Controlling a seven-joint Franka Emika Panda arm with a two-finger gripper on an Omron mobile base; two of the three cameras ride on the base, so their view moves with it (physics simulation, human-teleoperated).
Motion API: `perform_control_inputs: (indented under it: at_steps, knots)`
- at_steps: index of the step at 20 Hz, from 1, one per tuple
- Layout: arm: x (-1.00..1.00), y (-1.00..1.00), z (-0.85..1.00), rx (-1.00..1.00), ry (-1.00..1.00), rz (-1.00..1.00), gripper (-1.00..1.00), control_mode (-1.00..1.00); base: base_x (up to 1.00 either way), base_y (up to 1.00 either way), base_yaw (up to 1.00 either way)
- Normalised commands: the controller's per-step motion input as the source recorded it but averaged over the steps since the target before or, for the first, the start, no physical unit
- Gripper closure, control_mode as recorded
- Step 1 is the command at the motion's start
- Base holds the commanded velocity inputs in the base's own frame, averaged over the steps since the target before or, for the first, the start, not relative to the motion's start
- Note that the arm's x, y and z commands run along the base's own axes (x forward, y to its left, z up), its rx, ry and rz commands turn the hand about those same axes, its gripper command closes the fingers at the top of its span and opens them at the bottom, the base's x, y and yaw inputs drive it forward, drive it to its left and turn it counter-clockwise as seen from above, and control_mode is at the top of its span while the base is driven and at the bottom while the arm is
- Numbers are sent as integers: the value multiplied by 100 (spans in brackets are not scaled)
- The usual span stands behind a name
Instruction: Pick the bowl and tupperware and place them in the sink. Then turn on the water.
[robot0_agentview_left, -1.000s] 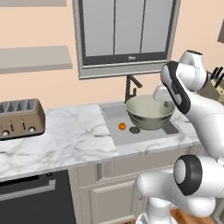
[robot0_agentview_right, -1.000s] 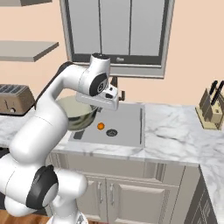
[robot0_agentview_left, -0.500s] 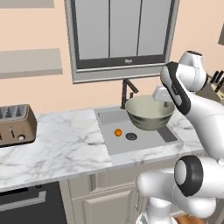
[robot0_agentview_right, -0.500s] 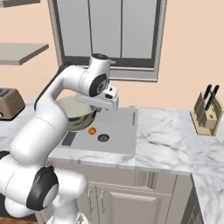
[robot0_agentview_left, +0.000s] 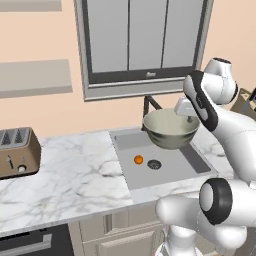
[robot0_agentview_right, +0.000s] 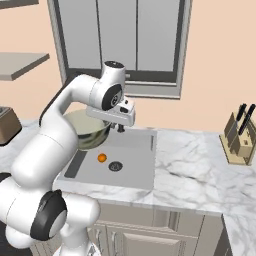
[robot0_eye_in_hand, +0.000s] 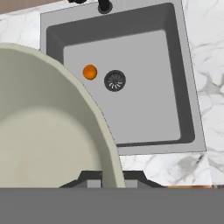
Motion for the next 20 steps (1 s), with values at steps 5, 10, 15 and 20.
perform_control_inputs:
  at_steps: [5,10,15,20]
  knots:
    - [0,0,0,0,0,0,100,100,36,0,0]
    - [0,0,0,0,0,0,100,100,22,0,0]
    - [6,0,0,0,0,0,100,-100,13,0,0]
    - [41,0,-35,0,0,0,100,-100,0,0,0]
